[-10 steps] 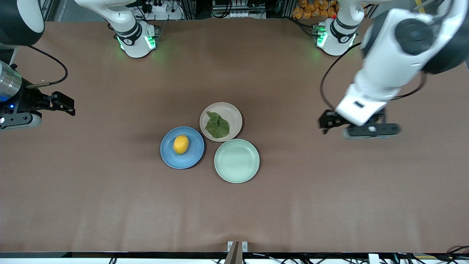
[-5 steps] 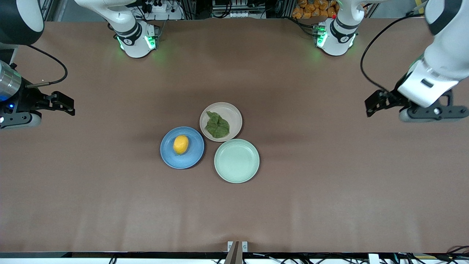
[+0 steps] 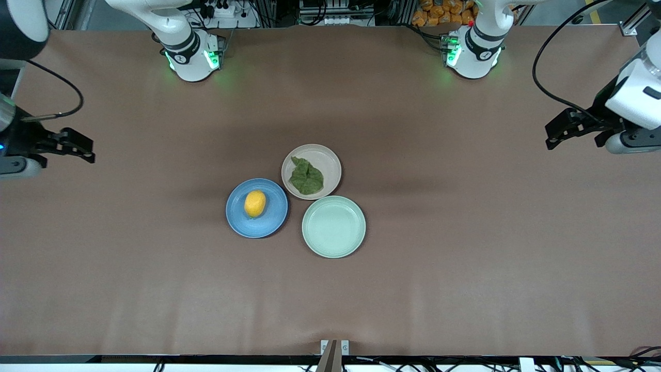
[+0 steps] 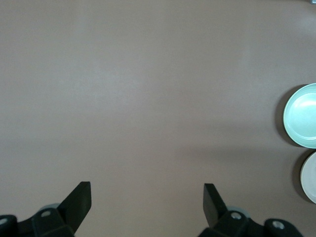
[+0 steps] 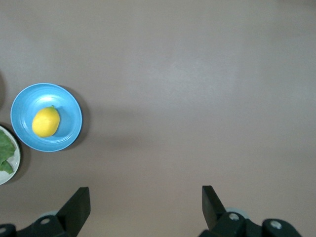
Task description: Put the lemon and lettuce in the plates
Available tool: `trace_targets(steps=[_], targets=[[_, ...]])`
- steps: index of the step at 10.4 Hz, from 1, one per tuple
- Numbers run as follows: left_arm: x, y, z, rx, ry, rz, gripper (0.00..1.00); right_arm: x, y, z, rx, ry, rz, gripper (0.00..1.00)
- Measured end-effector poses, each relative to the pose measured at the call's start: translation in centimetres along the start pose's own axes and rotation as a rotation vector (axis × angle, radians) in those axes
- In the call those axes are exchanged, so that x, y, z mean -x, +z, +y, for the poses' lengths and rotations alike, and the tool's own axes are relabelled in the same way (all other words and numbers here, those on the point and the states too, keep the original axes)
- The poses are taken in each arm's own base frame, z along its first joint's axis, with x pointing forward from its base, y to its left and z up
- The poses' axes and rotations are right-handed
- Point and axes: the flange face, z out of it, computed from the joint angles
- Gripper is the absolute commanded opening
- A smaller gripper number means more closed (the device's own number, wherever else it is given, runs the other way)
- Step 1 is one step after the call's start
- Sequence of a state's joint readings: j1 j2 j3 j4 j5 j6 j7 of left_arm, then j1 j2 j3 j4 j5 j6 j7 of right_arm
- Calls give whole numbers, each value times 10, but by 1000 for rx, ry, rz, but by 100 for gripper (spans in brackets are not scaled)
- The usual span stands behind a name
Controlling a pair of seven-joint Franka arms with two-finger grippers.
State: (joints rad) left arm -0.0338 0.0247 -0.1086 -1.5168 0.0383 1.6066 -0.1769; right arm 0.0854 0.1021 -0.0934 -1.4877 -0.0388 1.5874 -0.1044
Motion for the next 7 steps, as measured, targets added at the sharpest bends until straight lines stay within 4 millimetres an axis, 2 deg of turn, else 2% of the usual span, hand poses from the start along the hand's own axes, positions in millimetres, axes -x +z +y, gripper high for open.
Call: trace_targets(steps=[2,7], targets=[[1,0,0,0,7,-3,100,2,-4,8,1,14,5,100],[5,2,4,-5,27,-35,100,2,-4,6,1,12,-1,100]])
